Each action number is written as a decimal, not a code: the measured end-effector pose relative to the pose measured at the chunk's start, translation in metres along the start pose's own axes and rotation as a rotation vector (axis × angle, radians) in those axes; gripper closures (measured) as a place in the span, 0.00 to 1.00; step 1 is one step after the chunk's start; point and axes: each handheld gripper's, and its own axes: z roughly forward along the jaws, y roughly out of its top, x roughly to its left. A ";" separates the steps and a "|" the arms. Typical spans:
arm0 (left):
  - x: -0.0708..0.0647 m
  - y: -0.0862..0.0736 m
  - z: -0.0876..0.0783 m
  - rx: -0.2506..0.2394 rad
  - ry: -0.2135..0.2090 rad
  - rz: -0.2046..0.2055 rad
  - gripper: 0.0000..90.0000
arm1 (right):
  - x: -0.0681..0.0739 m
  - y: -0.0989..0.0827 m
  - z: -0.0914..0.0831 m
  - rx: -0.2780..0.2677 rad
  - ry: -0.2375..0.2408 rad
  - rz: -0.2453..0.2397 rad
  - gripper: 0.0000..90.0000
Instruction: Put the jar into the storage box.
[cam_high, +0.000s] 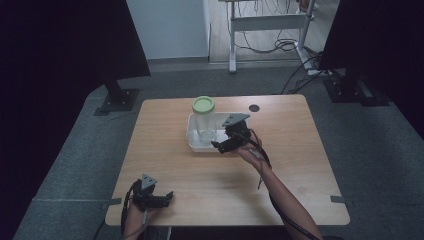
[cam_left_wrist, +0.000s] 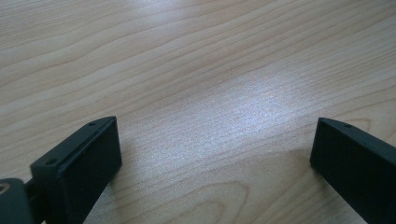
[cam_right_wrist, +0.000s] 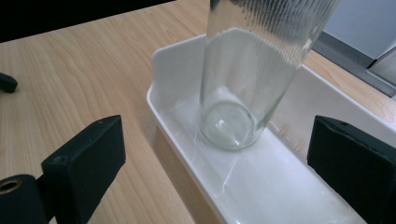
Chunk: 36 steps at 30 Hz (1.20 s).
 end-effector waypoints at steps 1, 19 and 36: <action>0.000 0.000 0.000 0.000 0.000 0.000 0.02 | 0.001 -0.001 -0.001 0.002 0.000 0.001 0.04; 0.000 0.000 0.000 0.000 0.002 -0.002 0.02 | -0.003 -0.033 -0.030 0.008 -0.017 0.022 0.04; 0.000 0.000 0.000 0.000 0.004 -0.003 0.02 | -0.006 -0.068 -0.056 0.014 -0.054 0.042 0.04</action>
